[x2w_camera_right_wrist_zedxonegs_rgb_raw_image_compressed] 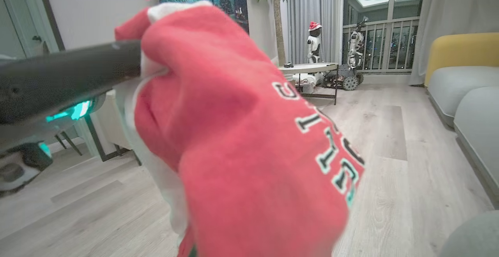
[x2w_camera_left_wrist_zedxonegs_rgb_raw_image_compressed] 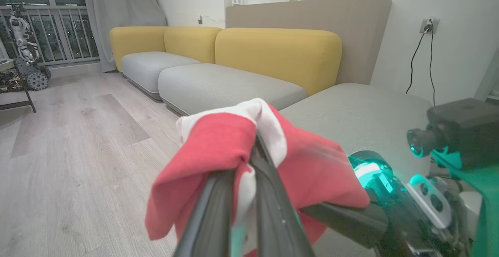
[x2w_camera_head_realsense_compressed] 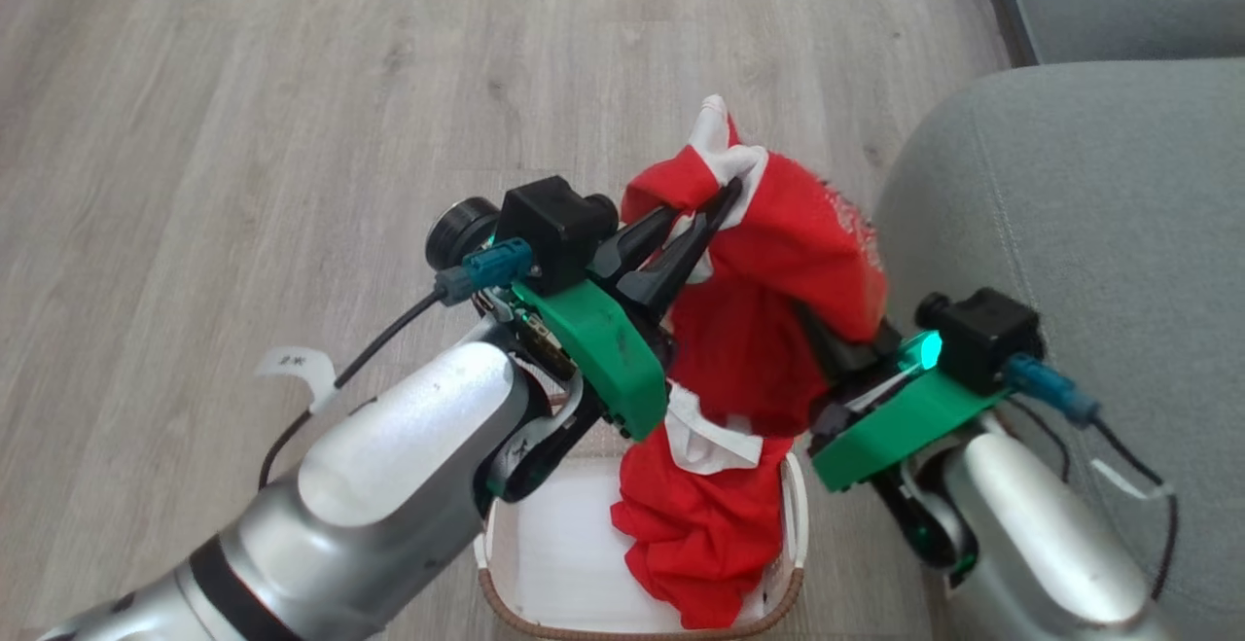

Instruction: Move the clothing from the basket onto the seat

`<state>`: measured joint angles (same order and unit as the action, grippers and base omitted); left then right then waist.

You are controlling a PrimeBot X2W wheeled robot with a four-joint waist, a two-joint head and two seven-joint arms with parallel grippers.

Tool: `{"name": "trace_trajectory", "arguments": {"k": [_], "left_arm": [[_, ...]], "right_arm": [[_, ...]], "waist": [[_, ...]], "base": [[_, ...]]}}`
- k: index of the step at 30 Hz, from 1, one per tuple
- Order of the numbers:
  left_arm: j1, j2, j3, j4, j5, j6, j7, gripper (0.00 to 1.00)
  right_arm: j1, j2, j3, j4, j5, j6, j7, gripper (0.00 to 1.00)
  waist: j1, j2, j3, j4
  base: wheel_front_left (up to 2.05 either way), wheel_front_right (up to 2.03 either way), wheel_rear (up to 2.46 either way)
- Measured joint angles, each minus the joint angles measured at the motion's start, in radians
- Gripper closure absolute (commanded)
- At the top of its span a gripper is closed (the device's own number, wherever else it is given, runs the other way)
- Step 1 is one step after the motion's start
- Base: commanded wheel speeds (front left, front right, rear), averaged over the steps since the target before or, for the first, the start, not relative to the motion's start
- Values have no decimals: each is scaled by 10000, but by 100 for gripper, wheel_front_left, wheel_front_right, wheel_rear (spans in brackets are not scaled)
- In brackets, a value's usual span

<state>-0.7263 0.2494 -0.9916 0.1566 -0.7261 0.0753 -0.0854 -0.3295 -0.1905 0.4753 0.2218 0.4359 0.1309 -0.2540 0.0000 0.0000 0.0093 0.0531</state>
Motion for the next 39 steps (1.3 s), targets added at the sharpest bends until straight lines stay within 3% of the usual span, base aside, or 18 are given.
{"name": "trace_trajectory", "arguments": {"k": [5, 6, 7, 8, 23, 39], "left_arm": [[185, -6, -19, -21, 0, 58, -13, 100], [205, 0, -27, -21, -2, 59, -13, 81], [209, 2, -29, -21, -15, 59, -13, 51], [211, 8, -31, -19, -21, 63, -12, 0], [822, 267, -320, -54, -88, 236, -56, 0], [765, 573, -309, -196, 79, 393, -230, 0]], "right_arm": [[221, -38, -591, -382, -203, 0, 0, 100], [267, -42, -685, -479, -247, 0, 0, 100], [336, -44, -803, -600, -305, 0, 0, 100], [391, -58, -909, -698, -347, 0, 0, 100], [1333, -571, -2541, -1682, -792, 0, -2, 100], [1734, -318, -3239, -2405, -1020, 0, -10, 100]], "waist": [[0, 0, 42, -238], [0, 0, 42, -293], [0, 0, 44, -351], [0, 0, 45, -413], [0, 0, 280, -1897], [0, 0, 918, -4103]], "base": [[0, 0, 0], [0, 0, 0], [0, 0, 0], [0, 0, 0], [0, 0, 0], [0, 0, 0]]}}
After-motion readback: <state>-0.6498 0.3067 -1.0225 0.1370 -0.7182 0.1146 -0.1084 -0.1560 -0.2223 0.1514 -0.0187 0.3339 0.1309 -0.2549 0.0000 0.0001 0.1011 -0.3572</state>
